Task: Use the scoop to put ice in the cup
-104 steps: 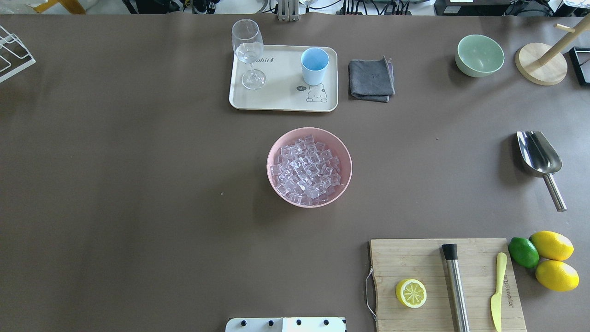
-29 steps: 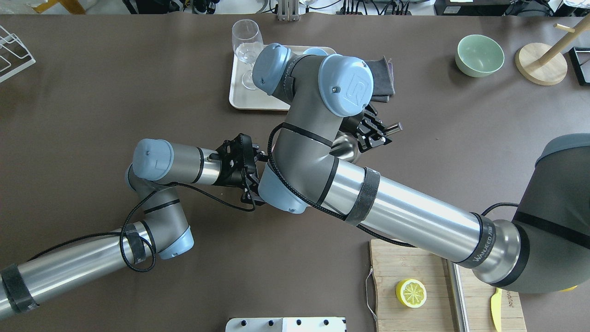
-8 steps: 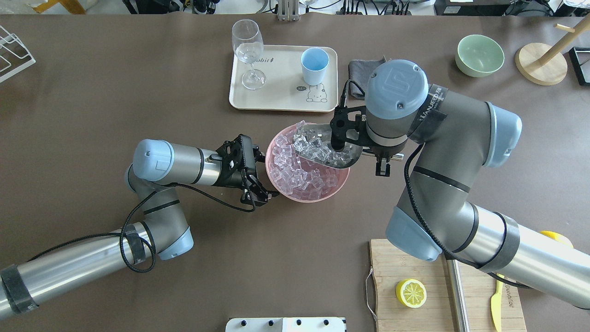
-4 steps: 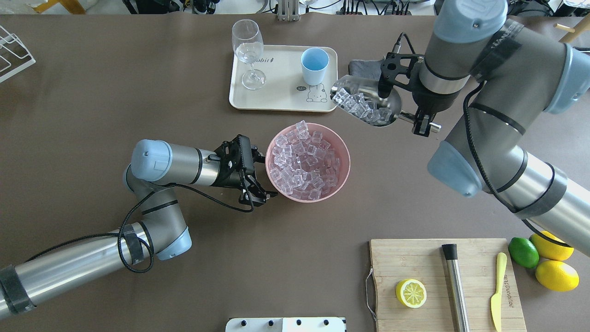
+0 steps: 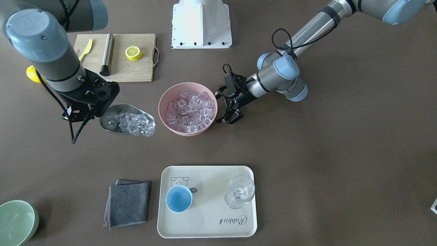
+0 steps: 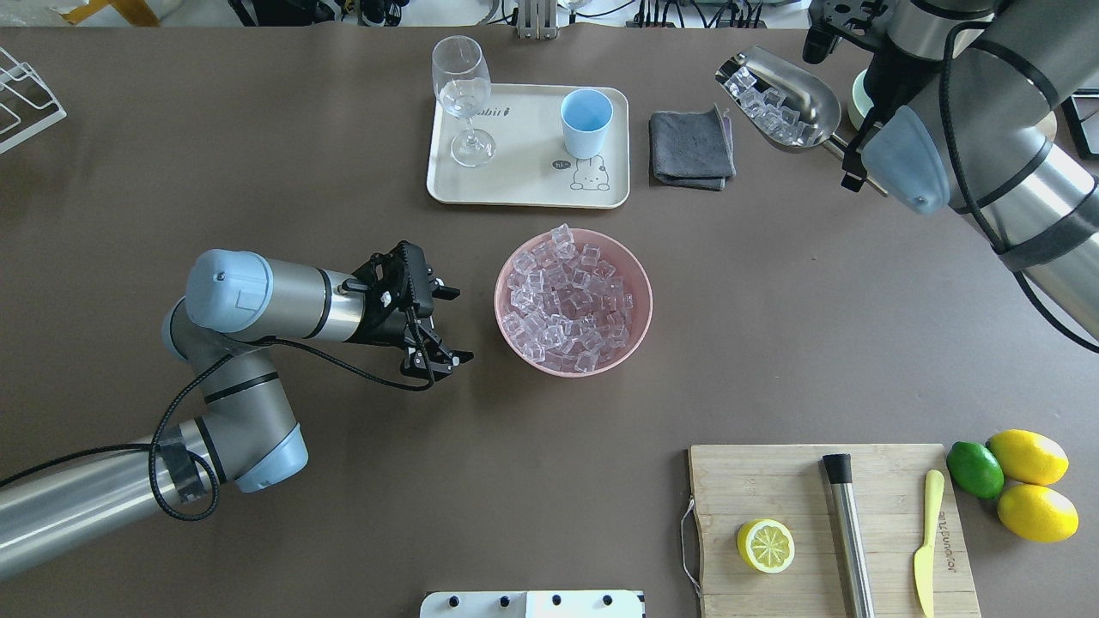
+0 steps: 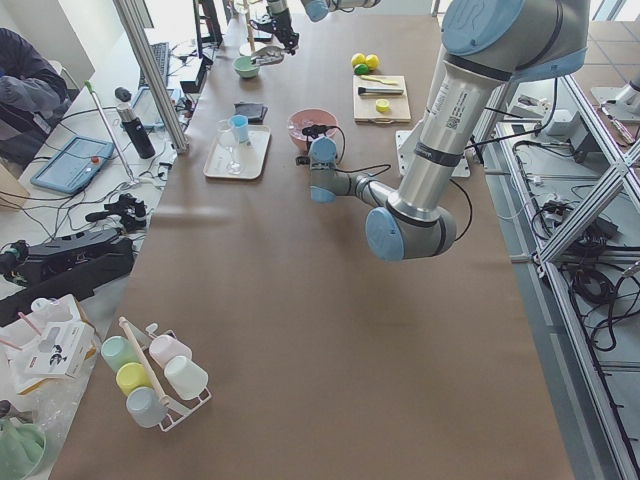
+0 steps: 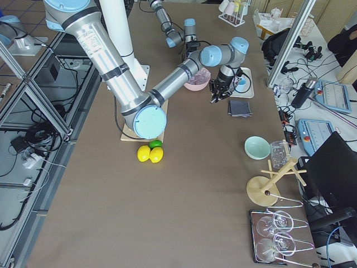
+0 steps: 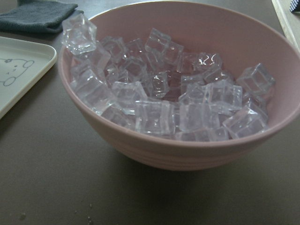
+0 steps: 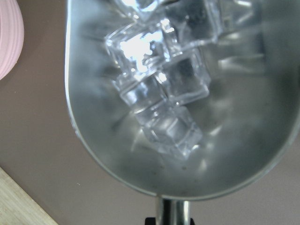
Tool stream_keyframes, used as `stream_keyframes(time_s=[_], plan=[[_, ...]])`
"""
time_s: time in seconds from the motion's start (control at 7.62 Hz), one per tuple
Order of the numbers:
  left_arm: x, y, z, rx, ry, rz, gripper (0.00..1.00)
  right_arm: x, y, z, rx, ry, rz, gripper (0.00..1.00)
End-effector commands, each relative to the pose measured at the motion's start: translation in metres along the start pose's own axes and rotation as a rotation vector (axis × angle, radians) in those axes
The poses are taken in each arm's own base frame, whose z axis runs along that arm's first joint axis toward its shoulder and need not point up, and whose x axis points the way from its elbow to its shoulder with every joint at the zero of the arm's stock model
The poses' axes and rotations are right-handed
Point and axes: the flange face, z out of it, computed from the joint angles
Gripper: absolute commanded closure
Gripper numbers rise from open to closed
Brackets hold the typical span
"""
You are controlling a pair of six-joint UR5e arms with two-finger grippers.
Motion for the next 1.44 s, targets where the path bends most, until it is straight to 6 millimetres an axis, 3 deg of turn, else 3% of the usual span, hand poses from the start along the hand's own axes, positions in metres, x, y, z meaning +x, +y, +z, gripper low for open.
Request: stream_keyframes(time_s=[0.0, 0.26, 0.52, 0.79, 1.05, 1.31], plan=[[0.009, -0.01, -0.06, -0.216, -0.063, -0.092, 0.02, 0.017, -0.035, -0.021, -0.089, -0.059, 0.145, 1.0], [0.0, -0.026, -0.086, -0.417, -0.126, -0.187, 0.02, 0.005, -0.078, -0.044, -0.189, -0.052, 0.2, 1.0], [-0.039, -0.016, -0.112, -0.604, -0.227, -0.305, 0.02, -0.036, -0.116, -0.021, -0.249, -0.016, 0.163, 1.0], [-0.068, -0.015, -0.14, -0.653, -0.356, -0.329, 0.02, -0.057, -0.146, -0.008, -0.29, -0.012, 0.175, 1.0], [-0.063, 0.009, -0.142, -0.701, -0.279, -0.39, 0.02, -0.04, -0.165, 0.007, -0.321, 0.003, 0.175, 1.0], [-0.069, 0.01, -0.147, -0.701, -0.287, -0.401, 0.02, -0.027, -0.186, 0.02, -0.336, -0.003, 0.188, 1.0]])
